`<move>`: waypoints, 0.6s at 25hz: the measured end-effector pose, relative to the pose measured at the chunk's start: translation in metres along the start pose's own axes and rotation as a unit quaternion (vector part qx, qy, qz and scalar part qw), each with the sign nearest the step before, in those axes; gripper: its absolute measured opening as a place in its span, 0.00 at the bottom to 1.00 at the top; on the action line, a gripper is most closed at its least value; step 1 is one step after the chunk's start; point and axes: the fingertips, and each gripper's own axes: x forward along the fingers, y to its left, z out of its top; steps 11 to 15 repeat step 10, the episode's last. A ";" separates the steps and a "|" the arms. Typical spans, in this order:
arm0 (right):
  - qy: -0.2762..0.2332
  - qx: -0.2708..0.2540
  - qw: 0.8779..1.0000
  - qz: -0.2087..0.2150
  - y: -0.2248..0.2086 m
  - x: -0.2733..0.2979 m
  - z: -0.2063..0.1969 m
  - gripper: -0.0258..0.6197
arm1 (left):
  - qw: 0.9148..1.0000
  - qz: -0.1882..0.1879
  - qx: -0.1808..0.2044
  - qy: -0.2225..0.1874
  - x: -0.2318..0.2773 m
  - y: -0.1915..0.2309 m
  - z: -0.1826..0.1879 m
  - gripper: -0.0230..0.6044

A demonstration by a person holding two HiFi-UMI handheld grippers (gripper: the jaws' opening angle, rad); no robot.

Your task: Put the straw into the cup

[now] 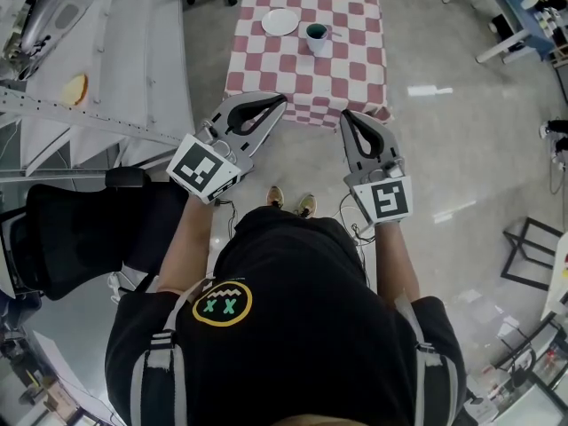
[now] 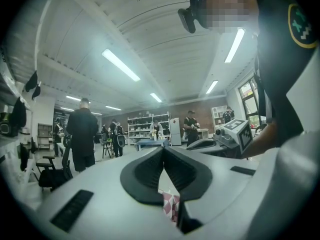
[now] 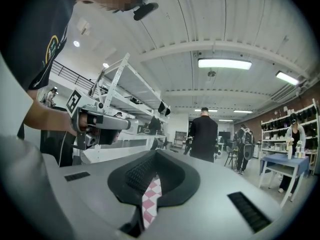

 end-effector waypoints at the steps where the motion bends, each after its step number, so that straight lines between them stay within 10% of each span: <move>1: 0.001 -0.001 1.000 -0.001 0.001 0.001 0.001 0.07 | 1.000 -0.001 -0.001 -0.001 -0.002 0.001 0.000 0.07; 15: 0.009 -0.007 1.000 -0.006 0.016 0.012 0.002 0.07 | 1.000 0.001 -0.006 -0.006 -0.021 0.012 -0.004 0.07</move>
